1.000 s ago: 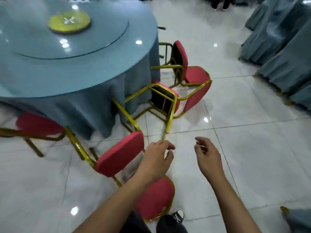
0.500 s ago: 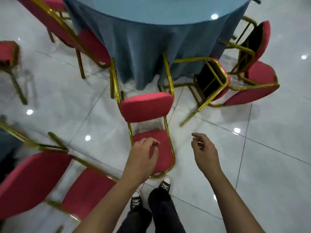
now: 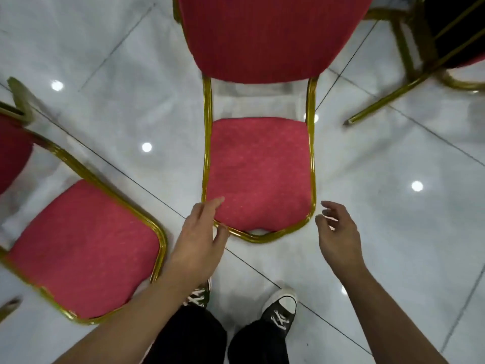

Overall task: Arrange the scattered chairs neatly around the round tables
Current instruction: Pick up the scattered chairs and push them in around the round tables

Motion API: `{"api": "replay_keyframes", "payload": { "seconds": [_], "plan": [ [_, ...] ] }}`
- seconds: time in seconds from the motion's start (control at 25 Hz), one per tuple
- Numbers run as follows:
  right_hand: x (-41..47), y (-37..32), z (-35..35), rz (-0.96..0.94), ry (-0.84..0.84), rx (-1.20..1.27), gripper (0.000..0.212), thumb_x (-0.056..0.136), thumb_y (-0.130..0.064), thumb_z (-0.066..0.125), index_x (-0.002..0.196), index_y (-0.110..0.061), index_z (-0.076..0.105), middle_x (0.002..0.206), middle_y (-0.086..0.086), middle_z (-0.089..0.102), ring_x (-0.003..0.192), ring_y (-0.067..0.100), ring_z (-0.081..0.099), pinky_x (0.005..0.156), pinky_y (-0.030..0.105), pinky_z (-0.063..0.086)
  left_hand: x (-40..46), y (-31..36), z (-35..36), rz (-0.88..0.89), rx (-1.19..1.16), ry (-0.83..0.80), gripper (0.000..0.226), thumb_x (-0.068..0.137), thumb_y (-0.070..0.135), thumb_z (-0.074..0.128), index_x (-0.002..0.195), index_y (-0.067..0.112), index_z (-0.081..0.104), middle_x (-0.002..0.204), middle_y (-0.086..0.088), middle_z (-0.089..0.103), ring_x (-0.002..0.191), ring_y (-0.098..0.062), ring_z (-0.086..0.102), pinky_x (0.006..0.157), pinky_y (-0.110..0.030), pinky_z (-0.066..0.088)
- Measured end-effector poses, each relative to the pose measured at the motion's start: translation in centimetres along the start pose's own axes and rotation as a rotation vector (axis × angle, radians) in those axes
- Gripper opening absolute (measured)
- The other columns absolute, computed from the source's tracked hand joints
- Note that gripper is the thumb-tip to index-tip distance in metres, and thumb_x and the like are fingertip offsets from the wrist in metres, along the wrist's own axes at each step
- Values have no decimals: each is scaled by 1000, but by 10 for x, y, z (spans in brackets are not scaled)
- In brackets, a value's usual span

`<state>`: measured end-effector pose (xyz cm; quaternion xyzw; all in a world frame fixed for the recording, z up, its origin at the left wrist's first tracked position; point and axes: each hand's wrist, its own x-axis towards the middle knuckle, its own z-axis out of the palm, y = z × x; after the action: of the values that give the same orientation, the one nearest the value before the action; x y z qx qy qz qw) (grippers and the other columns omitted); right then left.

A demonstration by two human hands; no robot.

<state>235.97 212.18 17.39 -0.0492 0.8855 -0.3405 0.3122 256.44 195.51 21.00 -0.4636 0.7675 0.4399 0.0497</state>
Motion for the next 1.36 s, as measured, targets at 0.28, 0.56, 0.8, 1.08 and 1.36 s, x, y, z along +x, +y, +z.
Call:
{"api": "replay_keyframes", "payload": {
  "seconds": [0.28,0.56,0.8,1.08,1.36],
  "plan": [
    [145,139,102,111,20,-48,64,96,-41,60,152,-25,33,146,9,45,129,27,51,107,47,44,135,-163,117,-207,-77,34,66,103,24,46,157,42,13,156,-9,33,139,-29,40,111,-40,37],
    [179,134,111,343,23,119,70,88,-57,65,141,-16,48,134,12,57,117,33,58,101,54,50,151,-176,112,-324,-388,22,84,99,23,60,153,57,6,150,6,38,133,-25,49,113,-46,42],
    [46,31,23,255,38,86,59,90,-55,64,133,-16,50,110,5,58,95,27,58,84,41,51,44,-82,-7,-381,-173,77,88,90,45,68,152,59,6,139,-16,48,128,-35,47,112,-51,40],
    [-116,-147,-131,185,-99,-10,49,98,-41,60,138,-14,55,126,15,65,108,33,62,95,43,51,-109,112,-198,-451,6,255,71,90,49,66,152,42,32,131,-21,55,123,-43,43,109,-47,32],
    [-225,-215,-187,295,-91,82,50,99,-38,58,136,-5,55,130,21,61,114,40,60,99,54,49,-188,211,-298,-432,-69,296,54,96,35,63,145,24,45,133,-24,46,124,-42,46,110,-42,38]
  ]
}}
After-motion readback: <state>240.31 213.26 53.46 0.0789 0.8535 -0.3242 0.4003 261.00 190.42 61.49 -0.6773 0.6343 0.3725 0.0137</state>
